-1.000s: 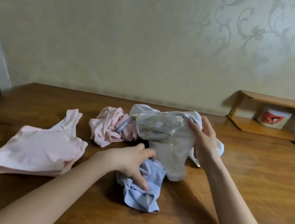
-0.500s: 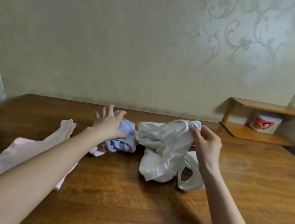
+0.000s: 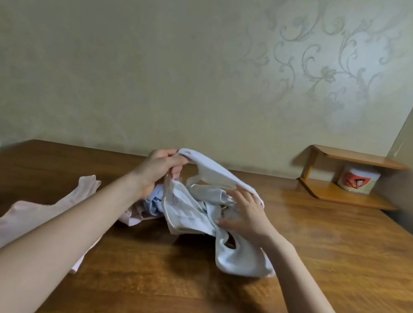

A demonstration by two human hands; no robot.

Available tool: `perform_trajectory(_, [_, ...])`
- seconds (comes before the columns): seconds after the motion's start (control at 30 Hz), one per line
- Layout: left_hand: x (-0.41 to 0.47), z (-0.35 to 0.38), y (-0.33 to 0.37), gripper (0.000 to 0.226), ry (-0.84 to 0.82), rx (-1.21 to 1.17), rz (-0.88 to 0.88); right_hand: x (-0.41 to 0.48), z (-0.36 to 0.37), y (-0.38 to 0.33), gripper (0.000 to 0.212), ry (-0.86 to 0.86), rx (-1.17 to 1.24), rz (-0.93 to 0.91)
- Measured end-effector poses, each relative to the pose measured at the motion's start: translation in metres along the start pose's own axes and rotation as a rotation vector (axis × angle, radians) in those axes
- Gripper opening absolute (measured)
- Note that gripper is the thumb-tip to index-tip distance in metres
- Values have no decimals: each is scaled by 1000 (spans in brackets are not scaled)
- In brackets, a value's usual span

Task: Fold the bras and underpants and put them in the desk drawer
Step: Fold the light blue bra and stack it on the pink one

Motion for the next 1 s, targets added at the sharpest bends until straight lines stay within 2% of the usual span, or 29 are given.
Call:
perform_trajectory(0.03, [-2, -2, -6, 17, -11, 28, -3, 1, 3, 2, 75, 28, 0, 25])
perform_trajectory(0.17, [-5, -13, -20, 22, 76, 129, -13, -3, -25, 2, 18, 355, 33, 81])
perform_trajectory(0.23, [-6, -19, -20, 27, 138, 115, -22, -10, -48, 12, 2, 532, 450, 130])
perform_trajectory(0.3, [-8, -16, -21, 30, 121, 152, -19, -17, -70, 23, 15, 691, 903, 185])
perform_trajectory(0.33, [-9, -12, -20, 31, 106, 176, -5, -20, -78, 27, 19, 731, 1022, 207])
perform_trajectory(0.43, [-7, -11, -13, 33, 164, 109, 23, -27, -90, 33, 25, 758, 1251, 237])
perform_trajectory(0.5, [-6, -20, -10, 31, 243, 19, 23, -33, -95, 38, 21, 755, 1373, 270])
perform_trajectory(0.57, [-7, -22, -9, 26, 246, -38, 38, -40, -104, 43, 21, 757, 1285, 306])
perform_trajectory(0.63, [-7, -15, -11, 28, 156, -119, 47, -45, -114, 42, 28, 764, 1124, 324])
perform_trajectory(0.7, [-1, -4, -12, 38, 56, -141, -18, -44, -121, 33, 25, 761, 1064, 289])
perform_trajectory(0.77, [6, 6, -13, 71, -6, 115, -139, -38, -125, 20, 21, 759, 1101, 231])
perform_trajectory(0.8, [8, 10, -12, 75, -46, 354, -160, -34, -126, 14, 21, 757, 1151, 221])
perform_trajectory(0.83, [4, 12, -7, 59, -45, 665, -129, -31, -127, 7, 20, 748, 1207, 216])
perform_trajectory(0.87, [5, 11, -1, 43, 23, 978, -57, -27, -129, 2, 19, 741, 1244, 216])
perform_trajectory(0.9, [2, 9, 10, 37, 171, 1195, 78, -23, -132, -4, 15, 733, 1259, 211])
perform_trajectory(0.93, [-6, 10, 23, 33, 326, 1261, 245, -19, -134, -9, 10, 723, 1258, 193])
perform_trajectory(0.97, [-22, 12, 34, 31, 414, 1138, 391, -17, -136, -15, 9, 712, 1249, 166])
perform_trajectory(1.0, [-28, 14, 37, 34, 392, 883, 454, -16, -138, -21, 9, 696, 1238, 140])
Point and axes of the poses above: each hand's wrist, its own x-axis towards the middle knuckle, its own z-axis out of the palm, y = z × x, the point moved 6 cm from there along x, towards the middle knuckle, and after that the axes turned 1 degree about -z, right-handed, at the moved point
